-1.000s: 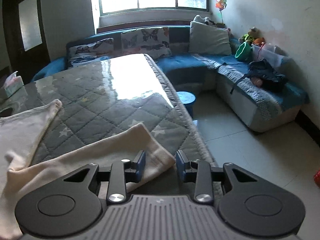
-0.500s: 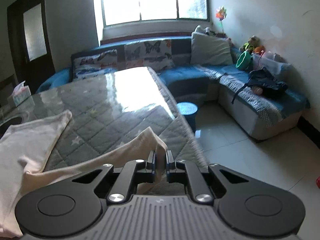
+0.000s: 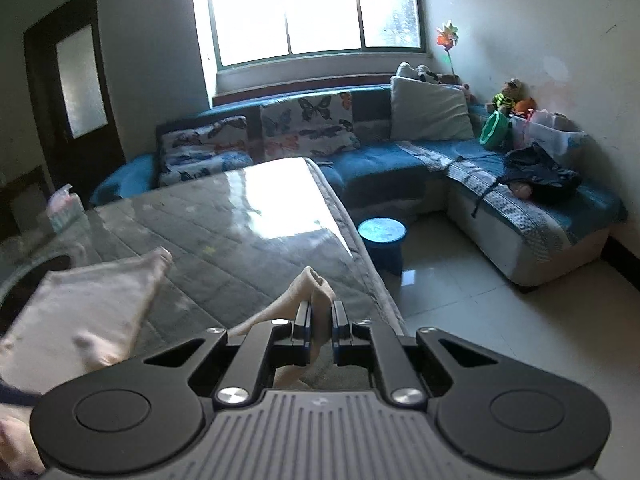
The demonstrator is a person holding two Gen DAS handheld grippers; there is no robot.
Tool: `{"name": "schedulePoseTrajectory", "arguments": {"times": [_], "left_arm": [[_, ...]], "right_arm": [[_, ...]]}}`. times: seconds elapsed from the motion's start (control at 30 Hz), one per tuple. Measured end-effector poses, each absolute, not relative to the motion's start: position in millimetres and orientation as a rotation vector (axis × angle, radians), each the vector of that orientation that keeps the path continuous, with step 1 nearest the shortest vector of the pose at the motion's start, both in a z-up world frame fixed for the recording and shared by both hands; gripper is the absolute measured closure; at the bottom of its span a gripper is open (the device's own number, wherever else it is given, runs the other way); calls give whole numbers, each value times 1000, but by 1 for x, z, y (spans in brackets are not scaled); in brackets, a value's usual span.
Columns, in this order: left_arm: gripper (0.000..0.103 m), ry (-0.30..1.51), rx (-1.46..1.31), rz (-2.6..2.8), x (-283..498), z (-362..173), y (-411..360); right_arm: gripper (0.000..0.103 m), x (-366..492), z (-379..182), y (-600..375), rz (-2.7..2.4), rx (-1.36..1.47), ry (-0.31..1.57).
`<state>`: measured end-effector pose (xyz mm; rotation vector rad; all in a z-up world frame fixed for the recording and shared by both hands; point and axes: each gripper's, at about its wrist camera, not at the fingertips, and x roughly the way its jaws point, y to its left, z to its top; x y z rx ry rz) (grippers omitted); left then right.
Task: Fold clothes
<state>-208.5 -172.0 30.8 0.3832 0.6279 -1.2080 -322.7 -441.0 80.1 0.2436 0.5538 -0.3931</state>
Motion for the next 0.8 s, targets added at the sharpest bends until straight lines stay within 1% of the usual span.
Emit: {"name": "schedulePoseTrajectory", "arguments": {"times": [0.23,0.47,0.63,0.8], "left_arm": [[13,665,367,-1279,-217,22,-181],[13,657,220,-1128,-187,42,-120],[13,663,155,-946,-165,44,-60],[13,673,98,-847,-157,42,-27]], "right_arm": [[95,-316,130,-411,-256,220,506],[95,-286,162,-348,-22,149,490],[95,-252,153,-297,139,114,528],[95,-217,118,-245,276,98,631]]}}
